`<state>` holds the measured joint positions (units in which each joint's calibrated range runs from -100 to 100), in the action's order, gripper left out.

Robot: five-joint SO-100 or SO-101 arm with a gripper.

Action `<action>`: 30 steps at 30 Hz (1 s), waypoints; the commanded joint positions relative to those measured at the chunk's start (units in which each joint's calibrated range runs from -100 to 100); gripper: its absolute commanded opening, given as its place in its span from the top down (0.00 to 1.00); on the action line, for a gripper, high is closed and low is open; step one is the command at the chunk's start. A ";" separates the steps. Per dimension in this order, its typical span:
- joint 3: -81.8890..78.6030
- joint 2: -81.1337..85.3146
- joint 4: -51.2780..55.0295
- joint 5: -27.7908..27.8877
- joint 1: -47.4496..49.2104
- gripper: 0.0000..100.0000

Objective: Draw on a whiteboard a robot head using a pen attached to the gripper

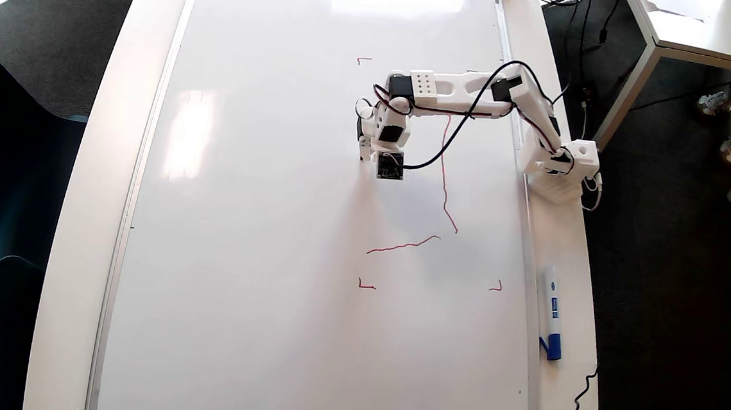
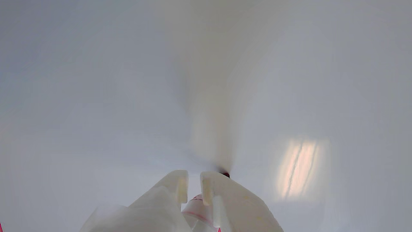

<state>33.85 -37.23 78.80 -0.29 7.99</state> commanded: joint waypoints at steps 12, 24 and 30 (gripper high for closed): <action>1.78 -0.21 -0.09 -4.37 7.66 0.99; 1.87 -0.88 -2.43 -7.75 13.92 0.99; 1.87 -0.97 -3.04 -9.84 17.46 0.99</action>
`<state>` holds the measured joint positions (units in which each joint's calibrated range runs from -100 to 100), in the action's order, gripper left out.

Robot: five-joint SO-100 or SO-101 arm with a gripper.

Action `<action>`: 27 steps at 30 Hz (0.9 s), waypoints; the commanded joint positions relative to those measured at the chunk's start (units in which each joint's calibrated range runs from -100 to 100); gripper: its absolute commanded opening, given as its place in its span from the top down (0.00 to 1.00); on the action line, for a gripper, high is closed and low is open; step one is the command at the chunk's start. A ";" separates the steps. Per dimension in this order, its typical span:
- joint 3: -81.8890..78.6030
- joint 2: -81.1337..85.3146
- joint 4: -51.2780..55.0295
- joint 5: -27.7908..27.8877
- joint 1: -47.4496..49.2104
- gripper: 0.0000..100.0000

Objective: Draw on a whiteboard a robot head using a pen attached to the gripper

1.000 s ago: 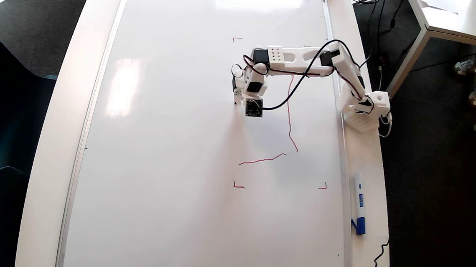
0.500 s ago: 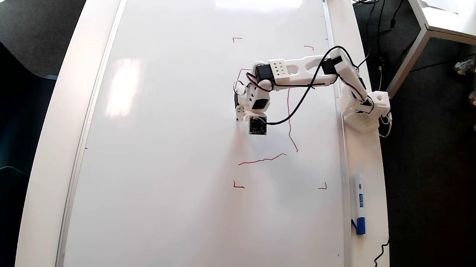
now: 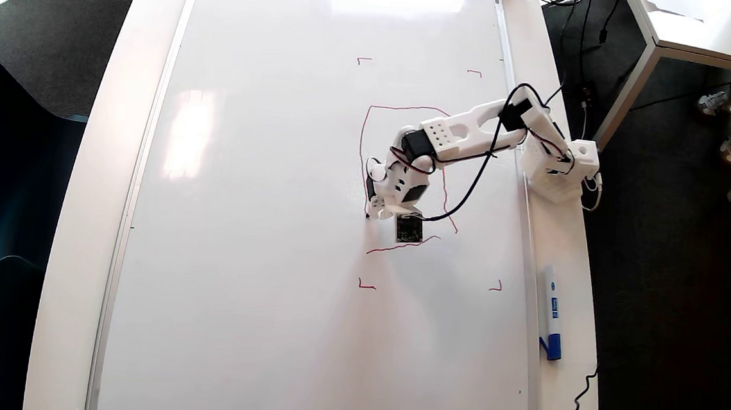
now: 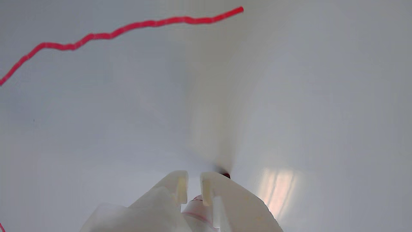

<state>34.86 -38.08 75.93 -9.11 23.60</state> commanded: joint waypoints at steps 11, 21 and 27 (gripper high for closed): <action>0.78 -0.20 -4.51 -2.90 5.75 0.99; 0.87 -0.20 -4.60 -4.40 8.26 0.99; 1.50 0.63 -4.60 -3.91 7.96 0.99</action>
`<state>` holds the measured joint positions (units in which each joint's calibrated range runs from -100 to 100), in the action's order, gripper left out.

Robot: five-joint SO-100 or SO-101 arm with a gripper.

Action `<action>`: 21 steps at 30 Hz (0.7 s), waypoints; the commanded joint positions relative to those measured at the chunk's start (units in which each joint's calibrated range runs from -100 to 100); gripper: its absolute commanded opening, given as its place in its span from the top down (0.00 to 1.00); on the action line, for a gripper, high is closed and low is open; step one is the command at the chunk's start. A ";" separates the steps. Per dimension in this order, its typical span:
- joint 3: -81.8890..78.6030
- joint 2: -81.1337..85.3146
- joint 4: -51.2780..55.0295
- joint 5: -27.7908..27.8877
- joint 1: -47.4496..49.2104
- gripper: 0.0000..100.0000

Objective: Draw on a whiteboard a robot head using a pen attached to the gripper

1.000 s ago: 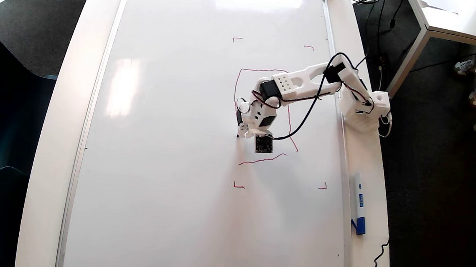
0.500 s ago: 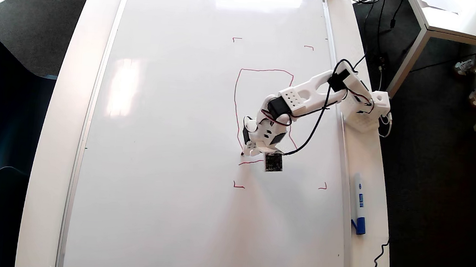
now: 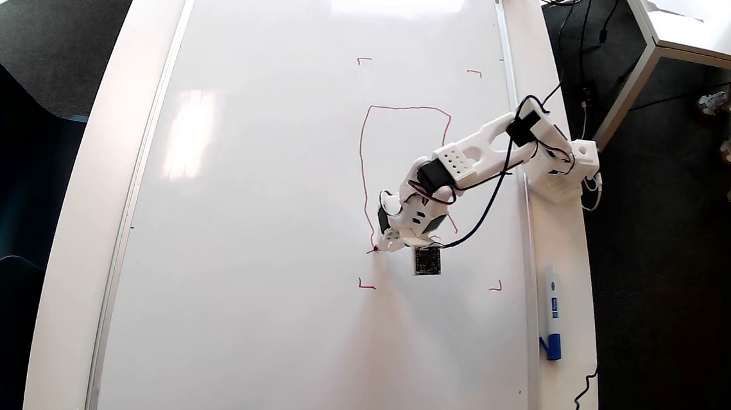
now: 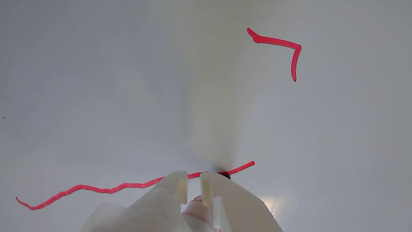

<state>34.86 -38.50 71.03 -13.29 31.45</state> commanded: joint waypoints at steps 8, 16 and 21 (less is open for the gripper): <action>5.77 1.56 2.30 0.31 -0.25 0.99; 6.32 9.95 5.60 3.21 -2.61 0.99; 6.32 14.64 10.03 5.35 -4.97 0.99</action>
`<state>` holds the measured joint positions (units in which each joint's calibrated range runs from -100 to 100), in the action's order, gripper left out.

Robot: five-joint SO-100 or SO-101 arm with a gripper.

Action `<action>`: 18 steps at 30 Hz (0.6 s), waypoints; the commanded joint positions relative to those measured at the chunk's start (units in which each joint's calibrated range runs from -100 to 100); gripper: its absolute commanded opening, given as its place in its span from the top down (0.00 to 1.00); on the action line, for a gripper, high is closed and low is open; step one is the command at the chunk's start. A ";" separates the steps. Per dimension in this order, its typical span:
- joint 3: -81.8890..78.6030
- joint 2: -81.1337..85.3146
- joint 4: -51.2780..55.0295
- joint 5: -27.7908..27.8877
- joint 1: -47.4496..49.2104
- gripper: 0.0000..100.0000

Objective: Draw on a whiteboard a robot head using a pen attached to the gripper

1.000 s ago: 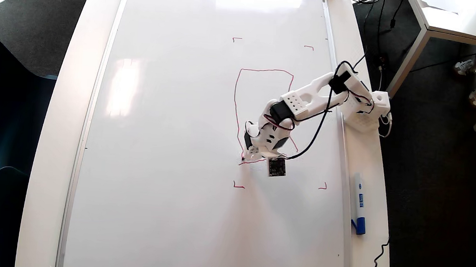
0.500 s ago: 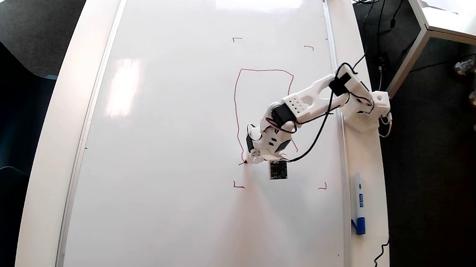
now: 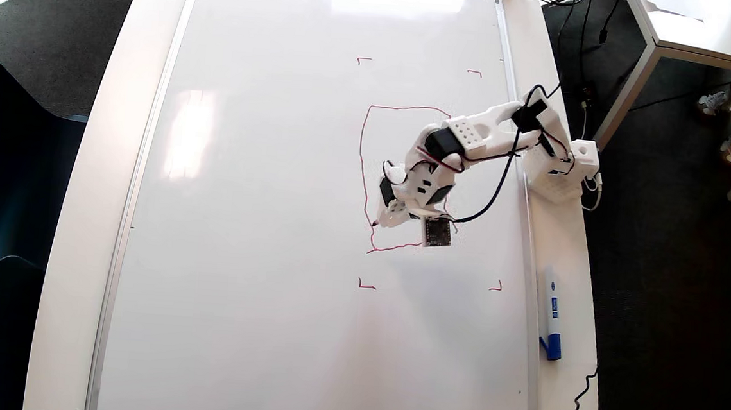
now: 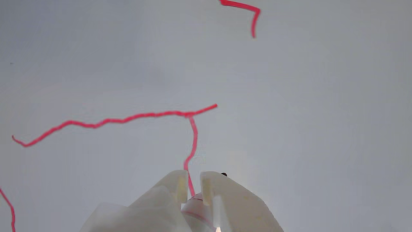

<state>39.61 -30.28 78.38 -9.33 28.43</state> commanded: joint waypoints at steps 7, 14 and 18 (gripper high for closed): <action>0.47 11.12 9.20 3.37 -5.12 0.99; -15.50 17.58 8.85 5.25 -7.40 0.99; -19.50 17.75 7.46 5.25 -6.88 0.99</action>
<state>22.98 -16.22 87.42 -4.31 21.42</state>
